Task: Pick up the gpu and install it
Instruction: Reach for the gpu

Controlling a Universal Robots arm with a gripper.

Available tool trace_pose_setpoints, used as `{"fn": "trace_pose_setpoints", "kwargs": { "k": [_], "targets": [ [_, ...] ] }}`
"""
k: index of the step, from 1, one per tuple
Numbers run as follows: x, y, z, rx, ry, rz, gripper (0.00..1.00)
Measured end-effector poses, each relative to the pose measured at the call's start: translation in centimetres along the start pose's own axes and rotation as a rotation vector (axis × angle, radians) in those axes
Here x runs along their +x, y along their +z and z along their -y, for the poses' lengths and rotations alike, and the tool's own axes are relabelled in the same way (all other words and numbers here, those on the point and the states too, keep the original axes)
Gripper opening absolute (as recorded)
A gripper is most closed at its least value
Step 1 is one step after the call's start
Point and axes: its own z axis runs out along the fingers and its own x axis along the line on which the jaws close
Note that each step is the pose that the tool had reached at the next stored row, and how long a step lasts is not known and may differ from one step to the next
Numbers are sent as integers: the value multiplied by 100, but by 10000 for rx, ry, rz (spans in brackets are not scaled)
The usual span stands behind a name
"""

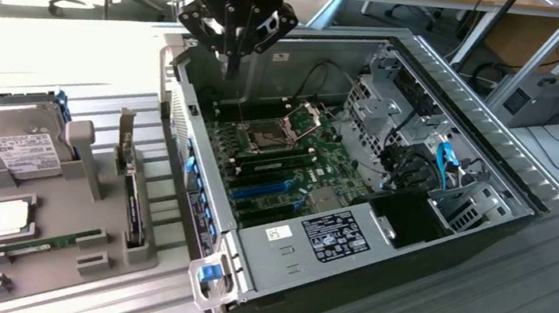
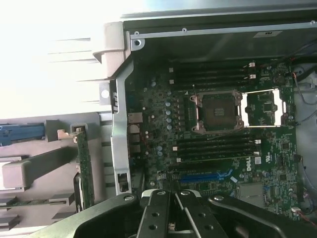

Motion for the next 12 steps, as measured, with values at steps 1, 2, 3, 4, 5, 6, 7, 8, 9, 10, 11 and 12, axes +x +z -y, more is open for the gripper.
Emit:
{"fn": "trace_pose_setpoints", "kwargs": {
  "k": [1, 2, 3, 4, 5, 6, 7, 8, 9, 10, 11, 12],
  "targets": [
    [8, 0, 1, -1, 0, 0, 11],
    [15, 0, 1, -1, 0, 0, 11],
    [22, -1, 2, 0, 1, 0, 11],
    [30, -1, 2, 1, 0, -1, 11],
    [39, -1, 3, 0, 0, 0, 11],
    [47, -2, 3, 1, 0, -1, 11],
    [57, -2, 4, 0, 1, -1, 11],
    [67, -2, 5, 0, 1, 0, 11],
    [78, -2, 6, 0, 1, 0, 11],
    [87, -3, 6, 0, 1, 0, 11],
    [99, -3, 7, 0, 0, 0, 11],
    [106, -3, 8, 0, 1, 0, 11]
  ]
}}
